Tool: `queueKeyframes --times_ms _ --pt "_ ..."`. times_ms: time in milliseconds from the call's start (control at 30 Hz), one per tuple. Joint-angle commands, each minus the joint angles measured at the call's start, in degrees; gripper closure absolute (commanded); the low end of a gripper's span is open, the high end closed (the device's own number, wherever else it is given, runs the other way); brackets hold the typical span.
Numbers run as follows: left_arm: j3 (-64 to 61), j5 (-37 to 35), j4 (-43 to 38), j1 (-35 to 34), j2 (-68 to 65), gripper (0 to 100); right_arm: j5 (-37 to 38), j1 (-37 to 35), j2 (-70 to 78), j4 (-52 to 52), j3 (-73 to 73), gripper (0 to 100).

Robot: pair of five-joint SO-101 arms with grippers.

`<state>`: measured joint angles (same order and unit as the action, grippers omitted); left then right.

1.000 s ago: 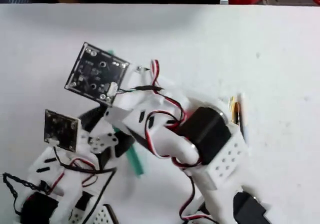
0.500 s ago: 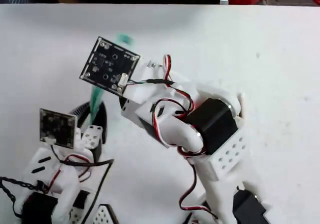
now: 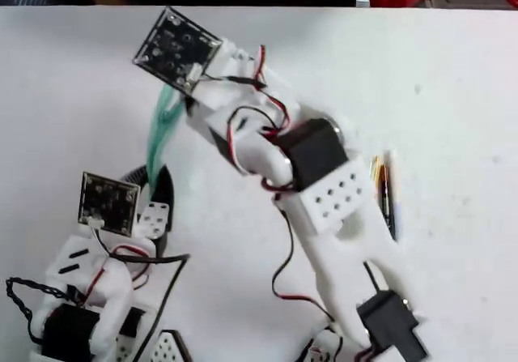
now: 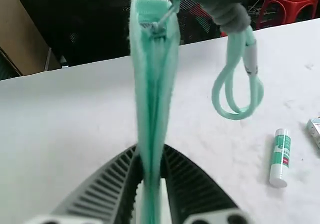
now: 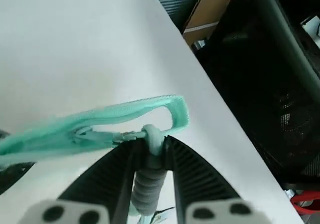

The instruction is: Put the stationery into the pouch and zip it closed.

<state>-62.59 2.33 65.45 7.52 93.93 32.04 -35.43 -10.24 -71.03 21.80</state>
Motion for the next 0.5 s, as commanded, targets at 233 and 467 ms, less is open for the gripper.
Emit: queueKeyframes --times_ms 233,467 --pt "-1.58 1.85 0.26 4.62 -0.04 98 0.44 9.54 12.97 9.19 9.85 98.1" --pt "-3.43 1.85 -1.05 4.62 0.66 98 0.44 14.73 25.36 9.1 25.85 98.1"
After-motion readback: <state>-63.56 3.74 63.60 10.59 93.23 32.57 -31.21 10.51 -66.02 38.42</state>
